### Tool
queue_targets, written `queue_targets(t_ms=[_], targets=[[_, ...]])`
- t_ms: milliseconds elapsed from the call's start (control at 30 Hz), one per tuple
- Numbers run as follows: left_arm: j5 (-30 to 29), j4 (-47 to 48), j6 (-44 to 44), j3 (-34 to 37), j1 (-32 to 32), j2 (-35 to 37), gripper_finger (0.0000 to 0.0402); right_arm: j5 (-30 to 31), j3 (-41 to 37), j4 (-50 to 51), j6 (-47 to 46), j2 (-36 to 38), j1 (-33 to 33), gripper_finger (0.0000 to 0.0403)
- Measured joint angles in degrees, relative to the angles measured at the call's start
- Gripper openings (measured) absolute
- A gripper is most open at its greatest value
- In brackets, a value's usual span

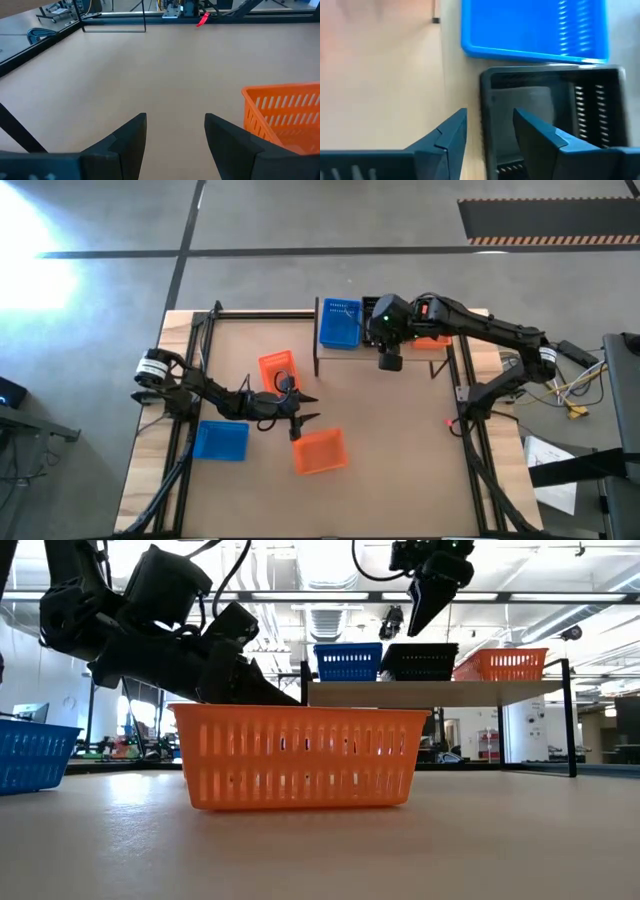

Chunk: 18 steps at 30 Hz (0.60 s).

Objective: Stack baskets on shelf by color
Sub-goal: Stack the black bin on top of the black bins on the shelf

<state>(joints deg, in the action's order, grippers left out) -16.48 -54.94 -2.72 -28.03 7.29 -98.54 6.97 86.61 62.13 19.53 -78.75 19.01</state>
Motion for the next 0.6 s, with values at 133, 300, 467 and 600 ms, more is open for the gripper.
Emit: queue_targets(t_ms=[133,300,467,600], targets=[[0.0,0.0,0.0,0.0,0.0,0.0,0.0185,0.5,-1.4,0.1,0.1,-1.0,0.1,0.0164],[0.0,0.0,0.0,0.0,0.2,0.0,0.0185,0.5,-3.1,0.5,1.0,-2.6,0.1,0.0150],[0.0,0.0,0.0,0.0,0.4,0.0,0.0185,0.5,-3.2,0.8,1.0,-2.8,0.1,0.0088],[0.0,0.0,0.0,0.0,0.4,0.0,0.0185,0.5,-3.1,3.5,0.5,-1.8,0.1,0.0025]])
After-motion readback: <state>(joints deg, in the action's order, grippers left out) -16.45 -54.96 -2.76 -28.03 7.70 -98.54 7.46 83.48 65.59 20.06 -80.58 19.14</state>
